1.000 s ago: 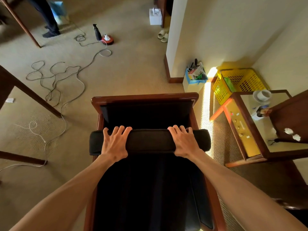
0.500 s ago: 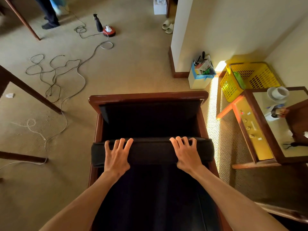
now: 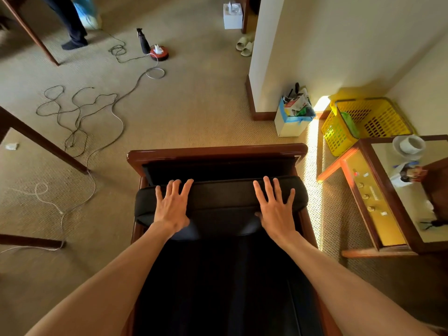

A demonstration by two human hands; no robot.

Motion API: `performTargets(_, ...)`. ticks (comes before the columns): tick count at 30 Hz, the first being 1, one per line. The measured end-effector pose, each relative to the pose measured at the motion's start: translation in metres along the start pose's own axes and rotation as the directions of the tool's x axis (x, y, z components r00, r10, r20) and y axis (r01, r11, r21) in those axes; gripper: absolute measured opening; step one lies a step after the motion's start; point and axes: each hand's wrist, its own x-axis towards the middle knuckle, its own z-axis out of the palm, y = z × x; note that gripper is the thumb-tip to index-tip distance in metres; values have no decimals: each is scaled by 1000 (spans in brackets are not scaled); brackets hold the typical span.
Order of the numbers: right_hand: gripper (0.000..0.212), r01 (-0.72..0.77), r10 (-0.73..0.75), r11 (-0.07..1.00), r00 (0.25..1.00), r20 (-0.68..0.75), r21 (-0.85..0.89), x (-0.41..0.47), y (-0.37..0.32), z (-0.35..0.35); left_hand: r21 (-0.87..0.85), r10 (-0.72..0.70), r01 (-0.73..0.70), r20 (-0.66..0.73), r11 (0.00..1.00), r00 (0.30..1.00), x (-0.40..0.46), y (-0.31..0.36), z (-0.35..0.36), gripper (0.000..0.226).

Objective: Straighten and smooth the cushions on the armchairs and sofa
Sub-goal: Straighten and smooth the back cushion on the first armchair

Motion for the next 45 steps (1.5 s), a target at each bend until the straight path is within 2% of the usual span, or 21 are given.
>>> performTargets(5, 96, 16, -16, 1000, 999, 35, 12, 20, 5, 3, 35, -10, 10, 18, 999, 1000, 14, 0, 3, 123)
performTargets(8, 96, 2, -3, 1000, 999, 47, 18, 32, 6, 2, 46, -6, 5, 2, 999, 1000, 23, 4, -1, 117)
performTargets(14, 95, -14, 11, 999, 994, 108, 32, 46, 7, -3, -6, -61, 61, -162, 998, 985, 4, 5, 15, 103)
performTargets(17, 94, -25, 23, 999, 995, 97, 23, 45, 5, -3, -85, -152, 136, -238, 987, 959, -6, 11, 29, 101)
performTargets(20, 93, -33, 31, 999, 997, 76, 26, 45, 6, -4, -107, -169, 145, -261, 984, 950, -5, 16, 32, 102)
performTargets(26, 89, -85, 82, 994, 996, 47, 62, 39, 10, 3, -94, -120, 102, -215, 990, 969, 9, 9, 26, 94)
performTargets(29, 90, -104, 98, 993, 991, 93, 54, 43, 4, -3, -110, -116, 94, -210, 989, 971, 5, 6, 27, 92)
performTargets(32, 101, -172, 156, 981, 973, 169, 84, 51, -14, -15, -138, -159, 138, -154, 981, 975, 8, 12, 20, 92)
performTargets(34, 107, -125, 109, 985, 985, 132, 119, 51, -36, -19, -180, -181, 158, -124, 971, 976, 14, 28, 12, 92)
performTargets(37, 104, 74, -79, 981, 997, 23, 180, 42, -67, -8, -198, -106, 83, -113, 977, 988, 20, 52, 7, 93)
performTargets(43, 116, 82, -92, 977, 995, 42, 199, 44, -67, 4, -120, -61, 47, -112, 992, 992, 19, 49, 18, 100)
performTargets(45, 117, 85, -99, 981, 992, 74, 174, 52, -65, 0, -90, -76, 70, -61, 993, 995, 26, 55, 14, 108)
